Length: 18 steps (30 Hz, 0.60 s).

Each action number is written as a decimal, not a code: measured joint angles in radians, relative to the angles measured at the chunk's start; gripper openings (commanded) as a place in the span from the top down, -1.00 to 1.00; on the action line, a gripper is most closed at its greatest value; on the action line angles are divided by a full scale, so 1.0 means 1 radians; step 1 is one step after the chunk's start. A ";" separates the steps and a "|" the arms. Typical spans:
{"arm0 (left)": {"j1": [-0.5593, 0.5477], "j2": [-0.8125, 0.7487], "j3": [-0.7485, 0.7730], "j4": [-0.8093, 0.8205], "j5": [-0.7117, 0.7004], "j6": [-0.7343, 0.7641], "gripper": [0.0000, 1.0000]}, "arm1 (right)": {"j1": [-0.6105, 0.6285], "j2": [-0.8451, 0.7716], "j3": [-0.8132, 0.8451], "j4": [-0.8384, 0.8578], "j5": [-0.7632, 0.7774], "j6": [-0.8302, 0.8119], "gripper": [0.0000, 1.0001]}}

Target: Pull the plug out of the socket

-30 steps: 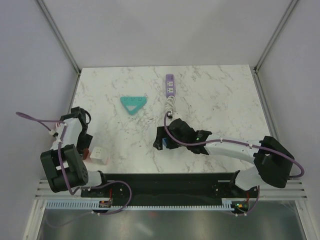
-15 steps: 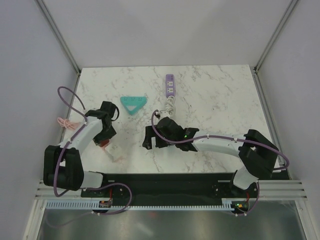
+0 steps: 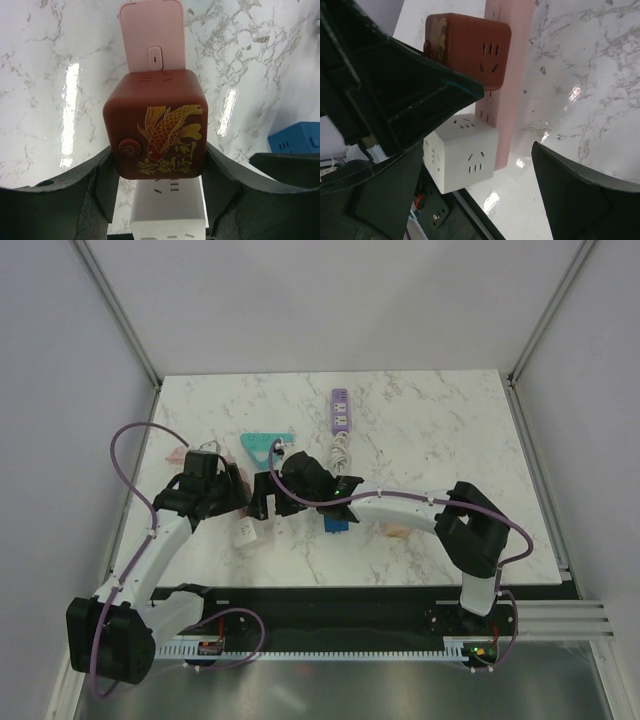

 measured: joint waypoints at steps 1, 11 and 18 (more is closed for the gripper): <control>0.000 -0.011 -0.017 0.011 0.025 0.012 0.96 | -0.001 0.025 0.014 0.009 -0.012 -0.006 -0.95; 0.000 -0.060 -0.050 0.055 0.095 0.066 0.95 | -0.084 0.047 -0.101 0.160 -0.173 -0.011 -0.65; 0.000 -0.081 -0.058 0.060 0.135 0.086 0.95 | -0.116 0.111 -0.131 0.341 -0.256 0.031 -0.45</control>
